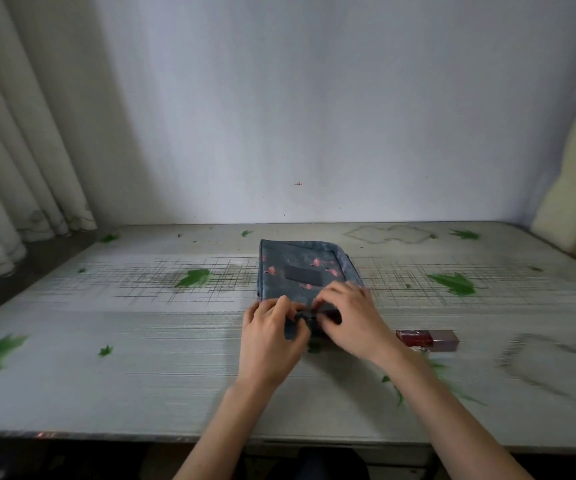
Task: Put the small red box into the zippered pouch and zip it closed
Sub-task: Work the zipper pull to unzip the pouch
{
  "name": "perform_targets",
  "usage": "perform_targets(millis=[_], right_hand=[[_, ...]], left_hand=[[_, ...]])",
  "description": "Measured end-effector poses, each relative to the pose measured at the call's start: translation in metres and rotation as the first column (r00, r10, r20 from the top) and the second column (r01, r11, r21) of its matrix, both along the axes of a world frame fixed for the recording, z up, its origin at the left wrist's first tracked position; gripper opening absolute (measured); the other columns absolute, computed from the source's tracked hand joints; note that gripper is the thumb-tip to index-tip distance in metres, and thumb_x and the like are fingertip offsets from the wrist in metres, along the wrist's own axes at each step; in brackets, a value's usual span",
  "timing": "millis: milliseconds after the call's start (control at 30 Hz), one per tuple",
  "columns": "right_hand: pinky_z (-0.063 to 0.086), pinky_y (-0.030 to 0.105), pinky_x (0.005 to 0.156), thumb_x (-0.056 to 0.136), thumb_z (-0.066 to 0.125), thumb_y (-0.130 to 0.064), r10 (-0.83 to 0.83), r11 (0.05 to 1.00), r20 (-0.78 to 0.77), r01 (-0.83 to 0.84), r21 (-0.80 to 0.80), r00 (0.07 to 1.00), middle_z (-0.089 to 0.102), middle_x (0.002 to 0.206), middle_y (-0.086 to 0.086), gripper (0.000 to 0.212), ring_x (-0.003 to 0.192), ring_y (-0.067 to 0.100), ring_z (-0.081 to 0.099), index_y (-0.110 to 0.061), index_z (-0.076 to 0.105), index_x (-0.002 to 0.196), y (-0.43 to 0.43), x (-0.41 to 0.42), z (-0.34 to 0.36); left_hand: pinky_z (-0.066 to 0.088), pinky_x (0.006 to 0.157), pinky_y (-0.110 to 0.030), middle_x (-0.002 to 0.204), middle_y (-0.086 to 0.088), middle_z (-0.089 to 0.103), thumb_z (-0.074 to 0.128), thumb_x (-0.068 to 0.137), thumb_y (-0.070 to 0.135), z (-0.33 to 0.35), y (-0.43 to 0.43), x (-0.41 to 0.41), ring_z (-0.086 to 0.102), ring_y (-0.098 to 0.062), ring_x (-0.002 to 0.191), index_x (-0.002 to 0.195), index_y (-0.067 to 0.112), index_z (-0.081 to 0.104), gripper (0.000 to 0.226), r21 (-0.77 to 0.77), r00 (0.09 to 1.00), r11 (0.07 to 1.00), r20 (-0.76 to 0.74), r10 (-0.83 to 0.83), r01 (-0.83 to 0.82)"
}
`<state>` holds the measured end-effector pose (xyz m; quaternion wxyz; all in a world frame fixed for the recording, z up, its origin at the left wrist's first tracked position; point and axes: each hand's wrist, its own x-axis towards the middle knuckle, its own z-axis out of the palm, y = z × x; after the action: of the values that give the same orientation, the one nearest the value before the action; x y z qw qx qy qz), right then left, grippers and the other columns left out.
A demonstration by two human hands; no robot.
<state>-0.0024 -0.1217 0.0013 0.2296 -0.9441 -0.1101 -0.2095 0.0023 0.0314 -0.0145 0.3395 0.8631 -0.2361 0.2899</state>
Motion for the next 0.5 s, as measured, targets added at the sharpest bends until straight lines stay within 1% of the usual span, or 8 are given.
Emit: perform_targets(millis=[67, 133, 200, 267, 333, 400, 433, 500], right_hand=[[0.024, 0.031, 0.085, 0.077, 0.058, -0.018, 0.019, 0.999, -0.019, -0.020, -0.049, 1.000, 0.059, 0.107, 0.000, 0.022, 0.106, 0.020, 0.047, -0.018, 0.060, 0.099, 0.005, -0.001, -0.005], [0.024, 0.030, 0.085, 0.075, 0.058, -0.016, 0.006, 0.995, -0.019, -0.008, -0.100, 1.000, 0.057, 0.110, -0.001, 0.028, 0.108, 0.021, 0.046, -0.018, 0.057, 0.103, 0.006, -0.001, -0.008], [0.026, 0.031, 0.087, 0.075, 0.059, -0.012, -0.007, 0.992, 0.002, 0.007, -0.125, 1.000, 0.056, 0.113, 0.000, 0.032, 0.109, 0.021, 0.045, -0.017, 0.055, 0.106, 0.006, -0.002, -0.009], [0.029, 0.033, 0.091, 0.076, 0.057, -0.005, -0.020, 0.990, 0.022, 0.023, -0.139, 1.000, 0.055, 0.115, 0.002, 0.033, 0.110, 0.022, 0.045, -0.016, 0.054, 0.107, 0.006, -0.002, -0.010], [0.032, 0.033, 0.091, 0.076, 0.054, 0.002, -0.028, 0.991, 0.036, 0.032, -0.133, 0.999, 0.055, 0.112, 0.005, 0.030, 0.108, 0.024, 0.047, -0.013, 0.054, 0.102, 0.007, -0.003, -0.011], [0.035, 0.034, 0.089, 0.076, 0.054, 0.003, -0.024, 0.994, 0.042, 0.028, -0.109, 0.999, 0.056, 0.106, 0.008, 0.023, 0.105, 0.026, 0.049, -0.010, 0.053, 0.094, 0.007, -0.004, -0.011], [0.036, 0.034, 0.090, 0.077, 0.055, 0.003, -0.018, 0.995, 0.041, 0.022, -0.095, 0.999, 0.056, 0.105, 0.009, 0.020, 0.105, 0.026, 0.049, -0.010, 0.053, 0.092, 0.007, -0.004, -0.011], [0.037, 0.035, 0.091, 0.079, 0.056, 0.002, -0.001, 0.998, 0.031, 0.003, -0.068, 1.000, 0.056, 0.104, 0.009, 0.016, 0.105, 0.026, 0.050, -0.009, 0.053, 0.090, 0.008, -0.004, -0.011]], left_hand=[[0.045, 0.082, -0.040, 0.072, 0.001, 0.067, 0.048, 0.070, 0.029, -0.001, -0.004, -0.001, 0.062, -0.023, 0.078, 0.070, 0.015, 0.050, 0.015, 0.010, 1.000, 1.000, -0.005, 0.019, -0.018], [0.041, 0.084, -0.039, 0.072, 0.001, 0.064, 0.042, 0.068, 0.034, -0.001, -0.009, -0.002, 0.061, -0.023, 0.081, 0.073, 0.016, 0.051, 0.021, 0.009, 0.999, 1.000, -0.027, 0.030, -0.030], [0.039, 0.084, -0.037, 0.074, 0.001, 0.064, 0.041, 0.069, 0.034, -0.002, -0.013, -0.003, 0.059, -0.022, 0.083, 0.073, 0.018, 0.050, 0.019, -0.006, 0.999, 0.999, -0.033, 0.031, -0.032], [0.039, 0.085, -0.036, 0.082, 0.003, 0.067, 0.044, 0.070, 0.033, -0.002, -0.017, -0.005, 0.059, -0.021, 0.087, 0.076, 0.019, 0.051, 0.017, -0.010, 0.999, 1.000, -0.040, 0.024, -0.024], [0.039, 0.087, -0.036, 0.095, 0.004, 0.068, 0.050, 0.071, 0.028, -0.003, -0.018, -0.005, 0.057, -0.020, 0.094, 0.078, 0.017, 0.053, 0.013, -0.015, 0.999, 1.000, -0.042, 0.013, -0.014], [0.041, 0.085, -0.035, 0.107, 0.000, 0.064, 0.056, 0.071, 0.021, -0.005, -0.016, -0.004, 0.053, -0.022, 0.099, 0.072, 0.015, 0.050, 0.009, -0.039, 1.000, 0.999, -0.030, -0.001, 0.000], [0.042, 0.085, -0.035, 0.109, -0.003, 0.061, 0.059, 0.070, 0.017, -0.005, -0.015, -0.004, 0.050, -0.021, 0.100, 0.070, 0.013, 0.049, 0.011, -0.052, 1.000, 0.999, -0.025, -0.007, 0.006], [0.042, 0.083, -0.031, 0.109, -0.006, 0.058, 0.063, 0.069, 0.010, -0.006, -0.011, -0.002, 0.041, -0.014, 0.099, 0.069, 0.011, 0.047, 0.015, -0.076, 1.000, 0.997, -0.013, -0.012, 0.011]])
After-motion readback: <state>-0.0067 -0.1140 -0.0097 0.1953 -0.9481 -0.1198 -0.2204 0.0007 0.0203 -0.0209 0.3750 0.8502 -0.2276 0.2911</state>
